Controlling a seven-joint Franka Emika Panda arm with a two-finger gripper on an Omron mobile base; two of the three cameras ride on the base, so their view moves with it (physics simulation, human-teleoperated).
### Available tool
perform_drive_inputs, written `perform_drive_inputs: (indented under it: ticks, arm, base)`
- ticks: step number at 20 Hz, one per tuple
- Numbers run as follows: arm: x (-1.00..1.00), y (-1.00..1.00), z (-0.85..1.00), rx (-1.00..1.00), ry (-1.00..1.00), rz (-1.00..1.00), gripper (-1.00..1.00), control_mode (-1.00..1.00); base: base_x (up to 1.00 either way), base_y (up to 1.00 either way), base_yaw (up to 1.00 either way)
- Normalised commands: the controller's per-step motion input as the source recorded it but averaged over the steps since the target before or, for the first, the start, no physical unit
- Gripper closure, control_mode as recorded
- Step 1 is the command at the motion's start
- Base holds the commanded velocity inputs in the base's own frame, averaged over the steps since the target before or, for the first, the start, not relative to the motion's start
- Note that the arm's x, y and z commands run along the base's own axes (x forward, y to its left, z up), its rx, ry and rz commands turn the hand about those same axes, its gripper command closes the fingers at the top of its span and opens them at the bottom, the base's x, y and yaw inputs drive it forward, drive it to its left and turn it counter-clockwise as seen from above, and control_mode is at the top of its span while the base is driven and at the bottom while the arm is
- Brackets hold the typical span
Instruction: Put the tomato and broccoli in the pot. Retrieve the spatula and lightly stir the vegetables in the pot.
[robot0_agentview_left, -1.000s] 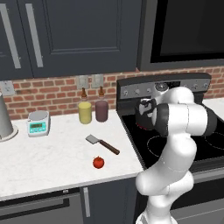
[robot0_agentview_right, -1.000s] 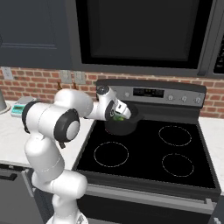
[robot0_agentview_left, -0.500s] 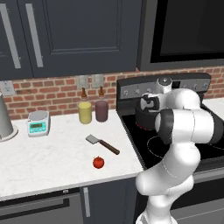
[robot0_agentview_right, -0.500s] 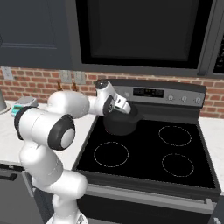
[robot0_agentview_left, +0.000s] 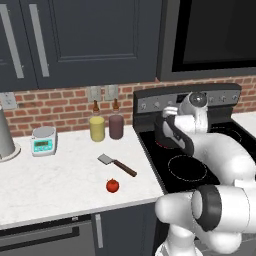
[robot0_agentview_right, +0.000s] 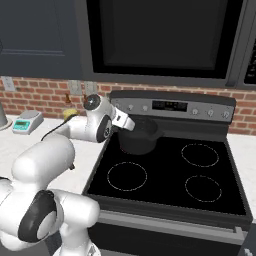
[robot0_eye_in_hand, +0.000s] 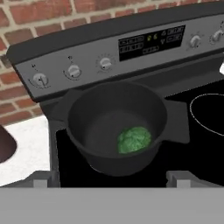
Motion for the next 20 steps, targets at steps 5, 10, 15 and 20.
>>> perform_drive_inputs:
  ticks: [5,10,15,20]
  arm:
    - [-0.98,0.77,0.63,0.0,0.01,0.06,-1.0,-1.0]
    - [-0.72,1.0,0.58,0.01,0.3,0.15,-1.0,-1.0]
    - [-0.66,1.0,0.12,0.01,0.34,0.21,-1.0,-1.0]
    - [-0.83,1.0,-0.28,0.0,0.25,0.24,-1.0,-1.0]
  base:
    - [0.0,0.0,0.0]
    - [0.0,0.0,0.0]
    - [0.0,0.0,0.0]
    - [0.0,0.0,0.0]
